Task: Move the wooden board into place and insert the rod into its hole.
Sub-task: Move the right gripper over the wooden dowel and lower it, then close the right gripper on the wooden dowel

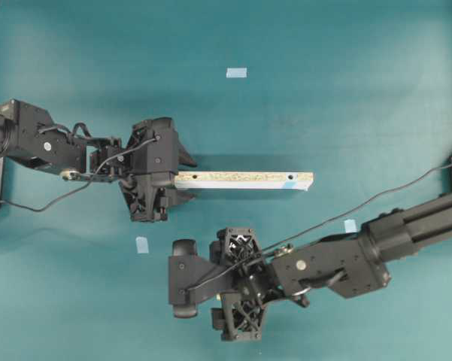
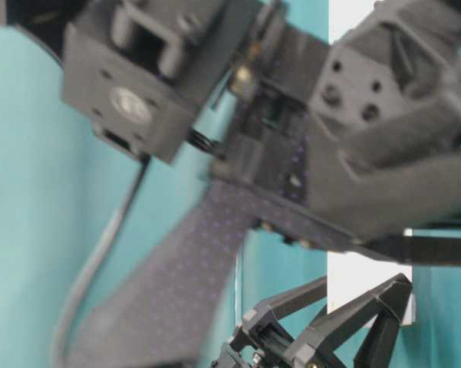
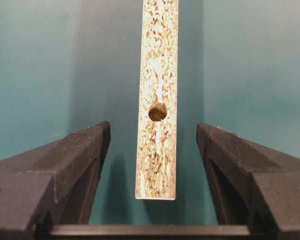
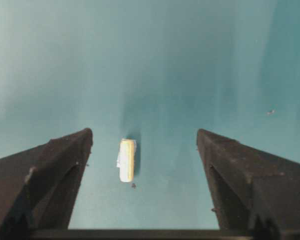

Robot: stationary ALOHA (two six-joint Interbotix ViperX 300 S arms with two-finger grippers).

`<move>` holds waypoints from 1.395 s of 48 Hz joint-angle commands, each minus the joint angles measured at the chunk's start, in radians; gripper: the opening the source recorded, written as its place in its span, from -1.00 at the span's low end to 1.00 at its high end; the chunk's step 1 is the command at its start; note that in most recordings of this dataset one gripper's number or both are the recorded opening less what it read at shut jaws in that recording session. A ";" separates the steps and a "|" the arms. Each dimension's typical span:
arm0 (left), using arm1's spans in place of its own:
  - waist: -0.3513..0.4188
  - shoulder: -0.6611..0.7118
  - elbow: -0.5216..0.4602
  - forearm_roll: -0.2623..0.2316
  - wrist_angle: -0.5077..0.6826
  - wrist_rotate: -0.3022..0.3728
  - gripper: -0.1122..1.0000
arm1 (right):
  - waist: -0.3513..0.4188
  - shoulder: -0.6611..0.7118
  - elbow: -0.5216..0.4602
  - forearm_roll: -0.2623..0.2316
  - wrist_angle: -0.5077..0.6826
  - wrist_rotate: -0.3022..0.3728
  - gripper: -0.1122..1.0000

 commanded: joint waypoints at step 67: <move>0.003 -0.014 -0.021 -0.002 -0.009 0.000 0.44 | 0.031 0.032 -0.069 -0.018 0.055 0.009 -0.12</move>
